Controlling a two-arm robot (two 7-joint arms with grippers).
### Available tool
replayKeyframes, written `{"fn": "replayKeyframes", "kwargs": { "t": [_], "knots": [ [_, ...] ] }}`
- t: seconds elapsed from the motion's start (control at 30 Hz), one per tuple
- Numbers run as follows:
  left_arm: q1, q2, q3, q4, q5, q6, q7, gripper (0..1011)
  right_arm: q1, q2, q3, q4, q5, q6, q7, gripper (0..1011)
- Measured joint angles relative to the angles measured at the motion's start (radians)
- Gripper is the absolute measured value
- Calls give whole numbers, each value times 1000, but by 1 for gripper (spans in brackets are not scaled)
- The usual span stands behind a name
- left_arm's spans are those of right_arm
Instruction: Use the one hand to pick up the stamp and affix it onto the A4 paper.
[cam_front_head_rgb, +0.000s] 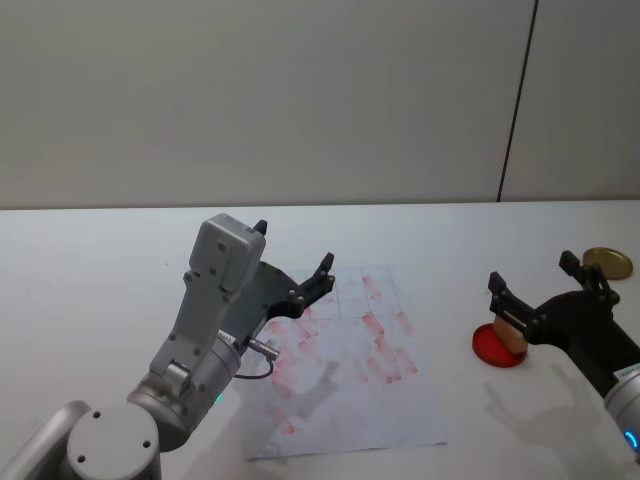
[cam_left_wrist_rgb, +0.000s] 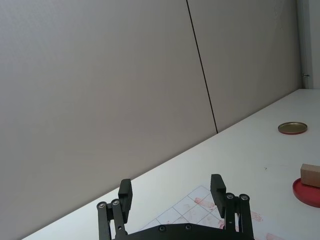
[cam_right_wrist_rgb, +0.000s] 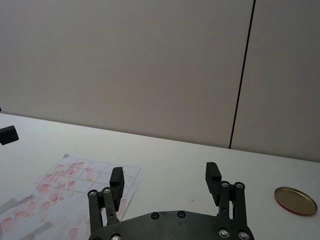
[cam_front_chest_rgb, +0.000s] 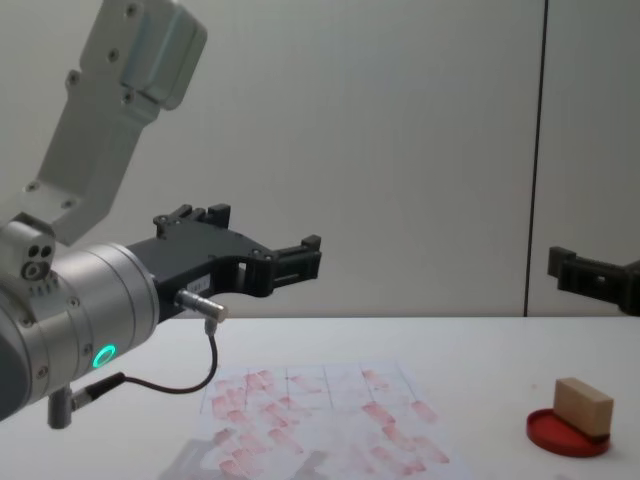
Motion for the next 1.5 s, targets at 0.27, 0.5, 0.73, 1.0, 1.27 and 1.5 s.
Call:
{"fn": "replayKeyframes", "kwargs": {
  "t": [0.27,0.5,0.73,1.0,1.27,1.5],
  "knots": [
    [0,0,0,0,0,0,0,993,0,0,0,0,0,0,0,1001],
    [0,0,0,0,0,0,0,993,0,0,0,0,0,0,0,1001],
    [0,0,0,0,0,0,0,993,0,0,0,0,0,0,0,1001],
    [0,0,0,0,0,0,0,993,7,1,4,18,4,0,18,1001],
    [0,0,0,0,0,0,0,993,31,2,11,69,10,6,60,1001],
    [0,0,0,0,0,0,0,993,59,-3,13,128,10,10,99,1001]
  ]
}}
